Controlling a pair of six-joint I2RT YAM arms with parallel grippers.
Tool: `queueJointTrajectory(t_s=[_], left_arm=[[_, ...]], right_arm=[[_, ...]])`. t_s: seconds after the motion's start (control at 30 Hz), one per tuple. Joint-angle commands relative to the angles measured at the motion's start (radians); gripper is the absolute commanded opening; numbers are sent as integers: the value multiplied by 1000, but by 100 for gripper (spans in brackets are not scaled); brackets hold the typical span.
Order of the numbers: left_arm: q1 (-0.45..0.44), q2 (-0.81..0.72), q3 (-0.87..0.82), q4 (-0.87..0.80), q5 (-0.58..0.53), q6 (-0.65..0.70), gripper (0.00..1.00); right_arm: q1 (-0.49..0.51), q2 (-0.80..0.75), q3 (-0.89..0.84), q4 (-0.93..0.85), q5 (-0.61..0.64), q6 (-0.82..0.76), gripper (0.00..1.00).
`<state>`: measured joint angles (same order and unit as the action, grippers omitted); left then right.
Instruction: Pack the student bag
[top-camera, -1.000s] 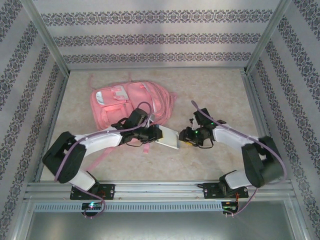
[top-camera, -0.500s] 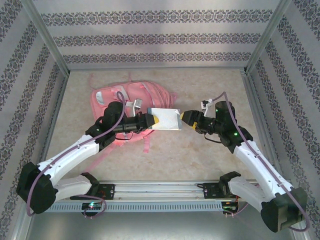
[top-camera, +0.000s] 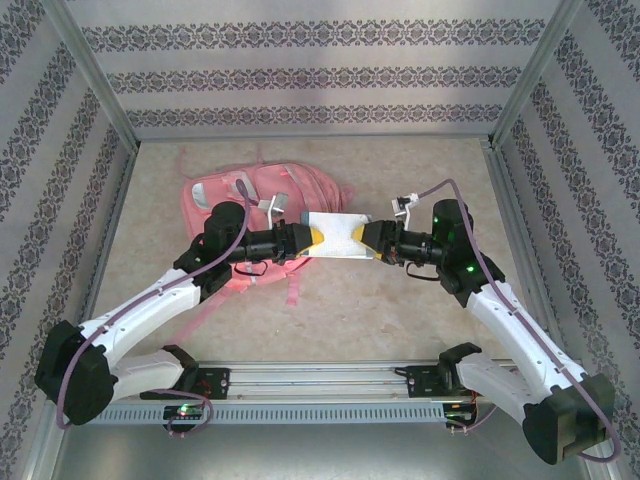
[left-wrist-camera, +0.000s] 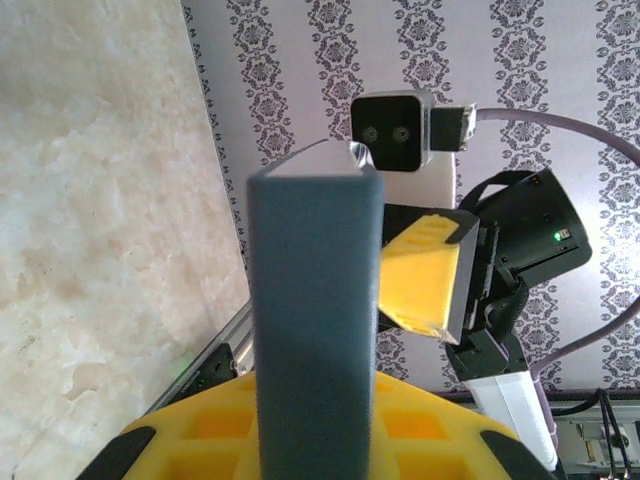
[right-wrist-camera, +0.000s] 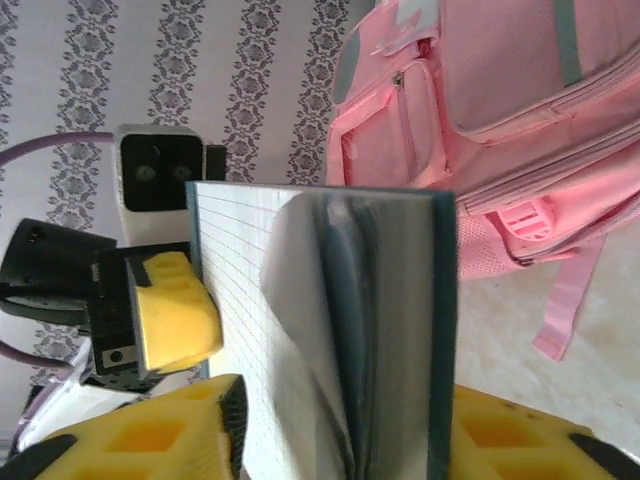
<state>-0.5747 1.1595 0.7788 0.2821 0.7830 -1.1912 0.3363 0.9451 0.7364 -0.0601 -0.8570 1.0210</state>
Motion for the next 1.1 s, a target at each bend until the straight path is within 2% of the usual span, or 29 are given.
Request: queueJointTrajectory(t_s=[0.0,0.1,0.13,0.17,0.23,0.3,0.37,0.5,0.6,0.8,1.07], left_arm=[[5,-3,8,50,37,14,0],[6,1,11,-2,24,41,0],[6,2,17,-17,14,50,0],[6,3,30,-51,2,66,3],[14,9,75,-160,-31,122,18],[43,24,166,-449,-131,237,30],[92,47,225,-582,-175,302,36],[189,144,352,-707,-224,334,39],[200,268,509,-825,-297,404,41],[221,510,697,-881,-392,398,45],[235,707,815,-800,-350,360,46]], right_arm=[[6,3,-11,122,-36,68,30],[6,7,-19,152,-35,97,6],[4,4,-19,144,-33,93,0],[2,-3,-16,123,-27,82,0],[-12,-21,-13,45,2,50,0],[-36,-35,-3,-90,62,-2,0],[-44,-47,5,-176,106,-50,0],[-45,-75,40,-333,201,-140,0],[-48,-110,47,-389,269,-171,0],[-65,-162,15,-402,299,-152,0],[-72,-187,-27,-388,285,-137,0]])
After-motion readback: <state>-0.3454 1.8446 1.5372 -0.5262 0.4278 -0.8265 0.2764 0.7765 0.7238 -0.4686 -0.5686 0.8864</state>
